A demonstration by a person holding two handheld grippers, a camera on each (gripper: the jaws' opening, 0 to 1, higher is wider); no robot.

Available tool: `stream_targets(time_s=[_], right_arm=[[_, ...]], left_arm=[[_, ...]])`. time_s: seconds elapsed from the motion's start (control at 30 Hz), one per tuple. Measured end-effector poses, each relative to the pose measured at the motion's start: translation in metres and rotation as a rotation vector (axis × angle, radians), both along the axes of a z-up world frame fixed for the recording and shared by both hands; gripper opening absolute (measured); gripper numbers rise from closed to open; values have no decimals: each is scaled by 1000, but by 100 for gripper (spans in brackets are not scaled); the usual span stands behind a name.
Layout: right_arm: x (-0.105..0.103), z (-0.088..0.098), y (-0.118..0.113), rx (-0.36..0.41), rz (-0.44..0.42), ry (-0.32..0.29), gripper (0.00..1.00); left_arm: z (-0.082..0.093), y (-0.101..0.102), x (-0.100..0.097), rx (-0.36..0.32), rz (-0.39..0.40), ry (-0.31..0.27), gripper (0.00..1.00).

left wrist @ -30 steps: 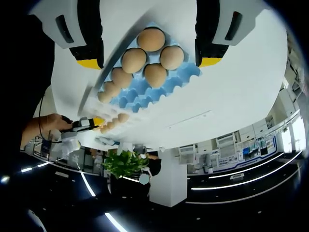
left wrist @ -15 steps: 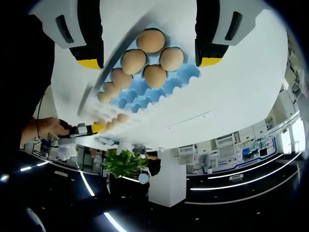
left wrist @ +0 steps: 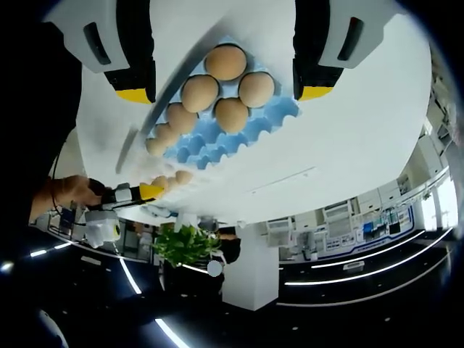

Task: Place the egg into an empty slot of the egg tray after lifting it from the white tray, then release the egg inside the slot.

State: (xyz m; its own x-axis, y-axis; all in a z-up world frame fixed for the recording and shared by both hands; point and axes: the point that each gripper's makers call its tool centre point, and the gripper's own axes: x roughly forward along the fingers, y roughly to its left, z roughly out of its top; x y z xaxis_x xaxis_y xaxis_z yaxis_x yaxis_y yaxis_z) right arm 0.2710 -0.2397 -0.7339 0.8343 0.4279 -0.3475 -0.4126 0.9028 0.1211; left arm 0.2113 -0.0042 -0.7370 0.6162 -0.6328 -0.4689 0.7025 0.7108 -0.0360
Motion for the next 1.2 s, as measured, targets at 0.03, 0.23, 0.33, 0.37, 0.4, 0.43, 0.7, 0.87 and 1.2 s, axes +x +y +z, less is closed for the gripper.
stream_targets(time_s=[0.03, 0.23, 0.33, 0.37, 0.4, 0.43, 0.7, 0.87, 1.2], right_arm=[[0, 0, 3, 0, 6, -5, 25], [1, 2, 24, 15, 51, -4, 25], [2, 2, 35, 23, 79, -1, 25], [2, 2, 39, 27, 89, 0, 25], [2, 2, 44, 29, 100, 3, 25], [3, 2, 52, 35, 116, 0, 25], [4, 2, 93, 41, 214, -2, 25], [3, 1, 113, 33, 272, -2, 25], [0, -4, 139, 22, 346, 8, 25]], left_arm=[[0, 0, 0, 0, -1, -1, 77], [0, -1, 0, 0, -3, 0, 77], [0, -2, 0, -1, -5, 1, 77], [0, -2, 0, -2, -6, 0, 77], [0, -2, 0, -1, -5, 0, 77], [0, -2, 0, -1, -4, 0, 77], [1, -2, 1, -3, -1, 0, 77], [1, 0, 1, -3, 2, -1, 77], [0, 0, 1, -7, 5, 0, 77]])
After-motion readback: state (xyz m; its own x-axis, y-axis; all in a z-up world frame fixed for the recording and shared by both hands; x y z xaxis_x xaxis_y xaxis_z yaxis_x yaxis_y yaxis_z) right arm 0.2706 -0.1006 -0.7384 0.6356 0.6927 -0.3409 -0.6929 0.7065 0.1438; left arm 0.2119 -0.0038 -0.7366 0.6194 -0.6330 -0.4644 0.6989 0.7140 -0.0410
